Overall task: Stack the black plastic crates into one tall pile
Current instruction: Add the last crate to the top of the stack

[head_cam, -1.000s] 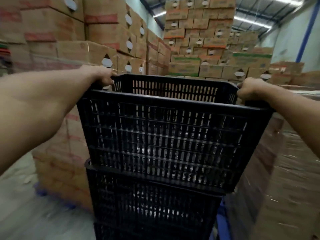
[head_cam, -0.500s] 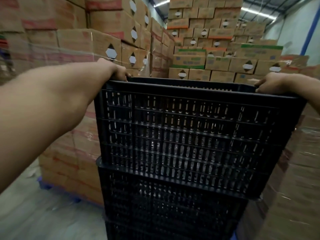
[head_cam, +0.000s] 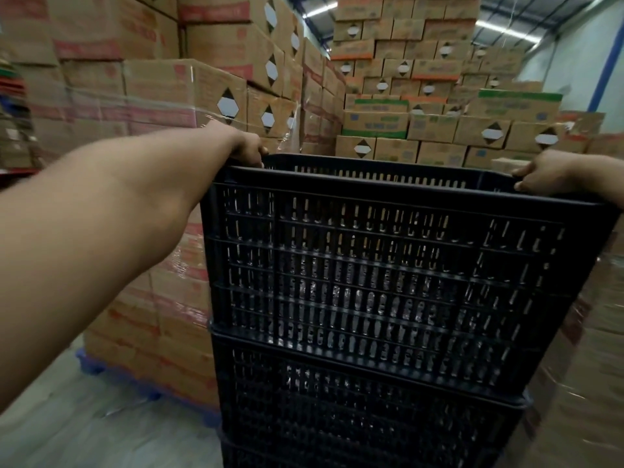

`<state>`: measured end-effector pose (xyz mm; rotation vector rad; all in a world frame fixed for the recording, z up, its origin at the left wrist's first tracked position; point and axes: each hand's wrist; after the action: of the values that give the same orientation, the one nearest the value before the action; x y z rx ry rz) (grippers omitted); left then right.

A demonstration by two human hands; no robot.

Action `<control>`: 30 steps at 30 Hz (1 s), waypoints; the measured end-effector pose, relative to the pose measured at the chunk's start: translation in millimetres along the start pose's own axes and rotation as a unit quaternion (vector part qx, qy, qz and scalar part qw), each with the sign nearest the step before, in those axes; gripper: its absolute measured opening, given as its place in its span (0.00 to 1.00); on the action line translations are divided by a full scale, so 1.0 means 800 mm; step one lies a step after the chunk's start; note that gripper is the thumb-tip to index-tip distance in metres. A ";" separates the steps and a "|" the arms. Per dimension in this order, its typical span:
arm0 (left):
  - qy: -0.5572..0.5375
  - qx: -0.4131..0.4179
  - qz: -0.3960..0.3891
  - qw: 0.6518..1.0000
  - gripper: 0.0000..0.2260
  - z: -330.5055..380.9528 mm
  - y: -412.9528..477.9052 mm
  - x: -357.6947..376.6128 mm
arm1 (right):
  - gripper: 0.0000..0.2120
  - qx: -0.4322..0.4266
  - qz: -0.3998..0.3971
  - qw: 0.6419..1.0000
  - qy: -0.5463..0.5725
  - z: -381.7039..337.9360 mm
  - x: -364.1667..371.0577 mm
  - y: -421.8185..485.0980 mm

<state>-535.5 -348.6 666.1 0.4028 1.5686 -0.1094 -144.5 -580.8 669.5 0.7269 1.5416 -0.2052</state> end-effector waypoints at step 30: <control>0.090 0.101 0.052 0.989 0.30 -0.018 0.025 0.024 | 0.31 -0.042 -0.043 0.994 -0.095 -0.006 0.010 -0.010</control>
<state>-542.5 -321.6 651.9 0.6675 1.7175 -0.1556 -152.0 -582.1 660.6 0.5590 1.3919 -0.2639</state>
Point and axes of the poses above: each hand's wrist, its own y-axis towards the middle knuckle, its own x-axis out of the palm, z = x × y, and after that the axes turned 4 degrees about z, right-handed
